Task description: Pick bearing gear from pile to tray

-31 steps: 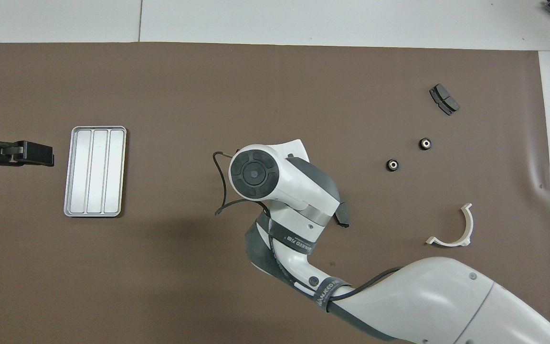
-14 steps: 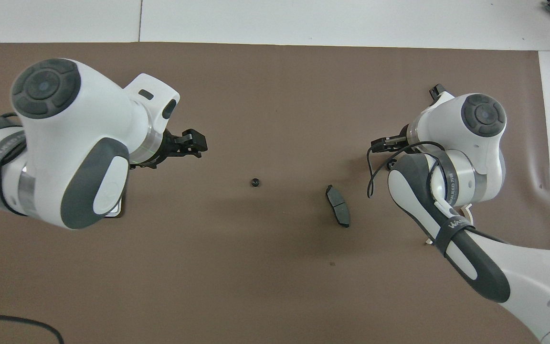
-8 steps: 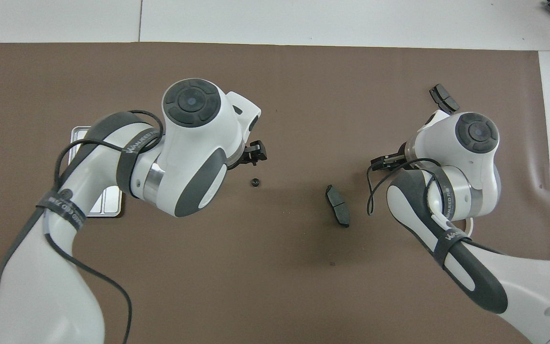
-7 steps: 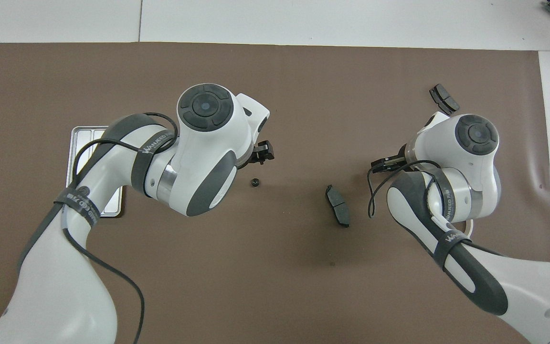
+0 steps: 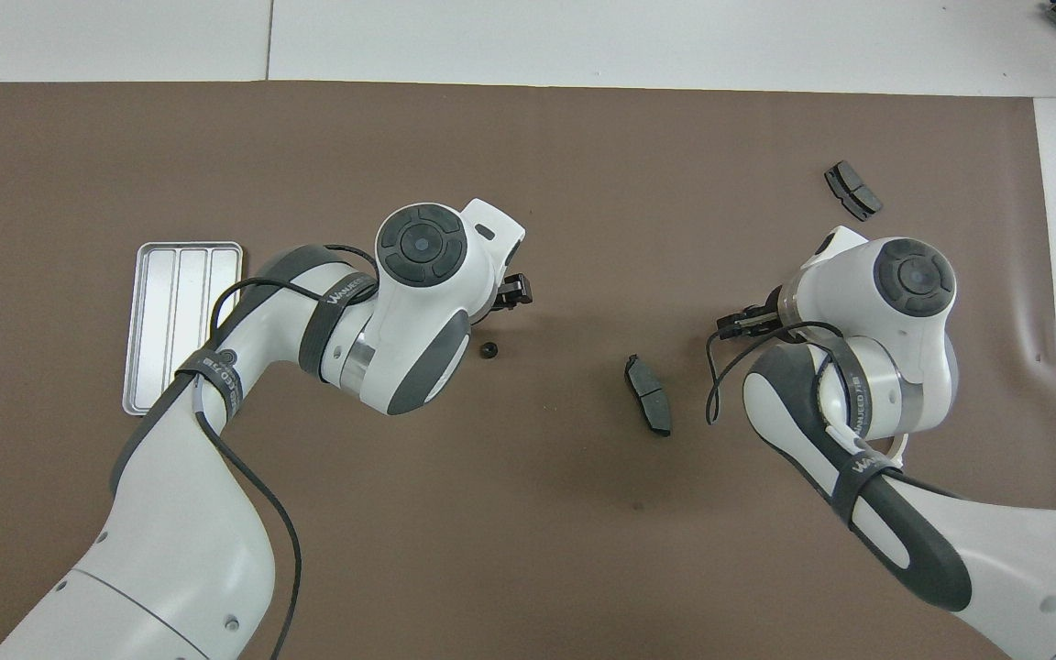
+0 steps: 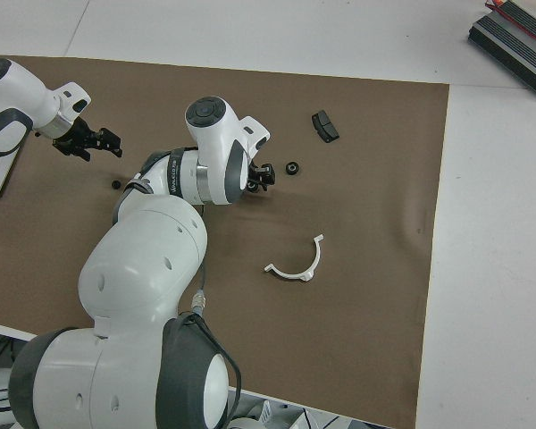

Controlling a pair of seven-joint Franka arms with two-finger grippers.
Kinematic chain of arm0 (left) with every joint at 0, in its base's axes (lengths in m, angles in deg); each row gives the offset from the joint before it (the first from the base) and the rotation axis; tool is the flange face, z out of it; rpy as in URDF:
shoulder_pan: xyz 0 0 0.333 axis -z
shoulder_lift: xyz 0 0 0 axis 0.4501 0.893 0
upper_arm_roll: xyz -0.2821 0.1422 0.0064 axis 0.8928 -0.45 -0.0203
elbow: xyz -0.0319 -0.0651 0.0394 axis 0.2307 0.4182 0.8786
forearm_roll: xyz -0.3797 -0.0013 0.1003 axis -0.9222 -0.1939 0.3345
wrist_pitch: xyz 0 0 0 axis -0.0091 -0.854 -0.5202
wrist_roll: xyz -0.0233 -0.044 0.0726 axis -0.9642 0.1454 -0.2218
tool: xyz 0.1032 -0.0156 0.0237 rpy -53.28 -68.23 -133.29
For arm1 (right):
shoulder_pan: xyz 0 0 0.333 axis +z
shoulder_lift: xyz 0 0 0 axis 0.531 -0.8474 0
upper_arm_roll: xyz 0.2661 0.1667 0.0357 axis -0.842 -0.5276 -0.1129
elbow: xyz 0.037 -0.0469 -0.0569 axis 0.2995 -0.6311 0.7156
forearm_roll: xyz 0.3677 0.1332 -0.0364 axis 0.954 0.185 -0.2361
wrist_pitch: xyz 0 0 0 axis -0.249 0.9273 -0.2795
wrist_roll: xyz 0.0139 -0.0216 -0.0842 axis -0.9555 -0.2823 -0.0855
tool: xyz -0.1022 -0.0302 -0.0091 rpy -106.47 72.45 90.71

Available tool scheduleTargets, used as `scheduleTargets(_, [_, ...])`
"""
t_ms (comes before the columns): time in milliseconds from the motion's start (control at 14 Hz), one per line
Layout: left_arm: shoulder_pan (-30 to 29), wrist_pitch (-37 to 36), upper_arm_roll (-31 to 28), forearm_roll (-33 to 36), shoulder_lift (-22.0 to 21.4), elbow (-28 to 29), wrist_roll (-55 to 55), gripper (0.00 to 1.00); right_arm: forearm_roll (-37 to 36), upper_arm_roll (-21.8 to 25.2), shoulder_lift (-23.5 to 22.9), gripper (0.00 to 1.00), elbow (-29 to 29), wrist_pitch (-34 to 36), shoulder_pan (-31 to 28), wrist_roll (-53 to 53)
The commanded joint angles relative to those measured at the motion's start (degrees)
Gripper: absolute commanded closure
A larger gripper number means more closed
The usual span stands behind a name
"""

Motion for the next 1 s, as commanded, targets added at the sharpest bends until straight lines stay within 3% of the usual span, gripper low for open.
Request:
scheduleTargets(0, [1.7, 3.34, -0.38, 1.58, -1.87, 5.01, 1.16, 0.0, 1.72, 0.32, 1.14, 0.28, -1.98, -1.94, 0.05, -2.17])
scheduleTargets(143, [1.79, 3.52, -0.38, 1.58, -1.96, 5.11, 1.08, 0.0, 1.72, 0.32, 1.14, 0.38, -1.98, -1.94, 0.05, -2.0])
scheduleTargets(214, [1.87, 3.6, -0.29, 1.58, -1.96, 5.2, 1.08, 0.06, 1.72, 0.32, 1.14, 0.44, -1.98, -1.94, 0.05, -1.91])
scheduleTargets(357, [2.14, 3.6, -0.29, 1.66, -2.05, 5.81, 0.99, 0.2, 1.72, 0.32, 1.14, 0.66, -1.98, -2.03, 0.05, 0.18])
scheduleTargets(500, [2.31, 3.69, -0.29, 1.58, -2.14, 6.25, 0.81, 0.36, 1.72, 0.32, 1.05, 0.99, -1.9, -2.47, 0.05, 1.86])
scheduleTargets(714, [2.67, 3.6, -0.29, 1.58, -2.4, 6.6, 0.72, 0.57, 1.72, 0.23, 0.7, 1.0, -1.28, -3.88, 0.23, 4.06])
scheduleTargets(929, [2.84, 3.52, -0.2, 1.67, -2.58, 7.22, 0.64, 0.63, 1.72, 0.06, 2.1, 1.0, 3.27, 3.21, 0.49, 6.69])
